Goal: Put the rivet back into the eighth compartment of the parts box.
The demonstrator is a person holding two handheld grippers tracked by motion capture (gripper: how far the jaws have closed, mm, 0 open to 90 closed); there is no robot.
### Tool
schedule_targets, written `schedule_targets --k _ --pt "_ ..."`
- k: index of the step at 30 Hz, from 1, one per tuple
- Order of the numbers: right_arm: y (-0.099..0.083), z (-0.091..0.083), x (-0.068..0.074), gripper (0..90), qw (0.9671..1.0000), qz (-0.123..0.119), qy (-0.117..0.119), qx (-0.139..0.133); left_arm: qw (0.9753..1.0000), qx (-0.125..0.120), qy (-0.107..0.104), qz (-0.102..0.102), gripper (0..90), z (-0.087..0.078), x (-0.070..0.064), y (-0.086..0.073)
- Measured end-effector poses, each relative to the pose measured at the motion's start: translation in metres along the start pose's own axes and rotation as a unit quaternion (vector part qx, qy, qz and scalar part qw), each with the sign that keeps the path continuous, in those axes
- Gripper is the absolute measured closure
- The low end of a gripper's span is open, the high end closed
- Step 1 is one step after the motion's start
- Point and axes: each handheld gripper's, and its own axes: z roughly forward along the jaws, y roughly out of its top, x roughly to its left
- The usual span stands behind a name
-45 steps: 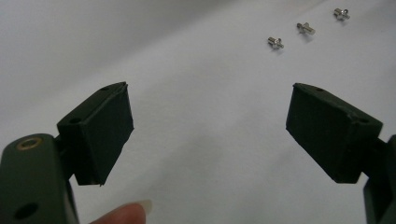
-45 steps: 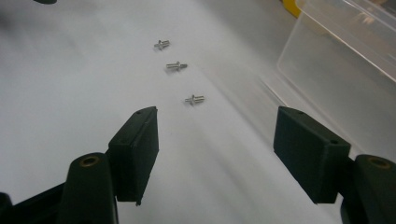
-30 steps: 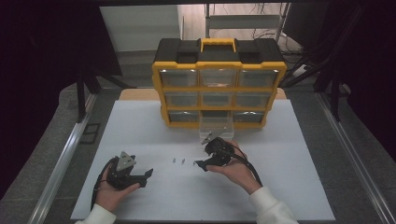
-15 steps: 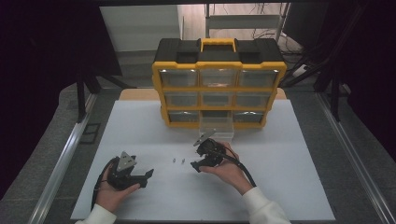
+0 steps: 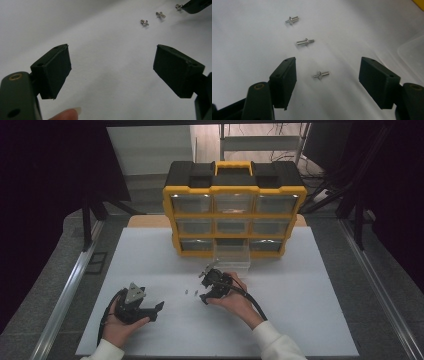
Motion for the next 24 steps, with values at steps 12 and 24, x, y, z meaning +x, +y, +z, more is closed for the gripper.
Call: schedule_targets --k 12,24 --pt "0.0014 0.0094 0.0007 43.3 0.9998 -0.008 0.003 0.018 1.0000 -0.001 0.000 0.001 15.2 0.0000 -0.0005 0.0002" --pt "0.0034 0.0079 0.0019 64.4 0.9994 -0.007 0.019 0.027 1.0000 0.000 -0.001 0.002 15.2 0.0004 -0.0008 0.0001"
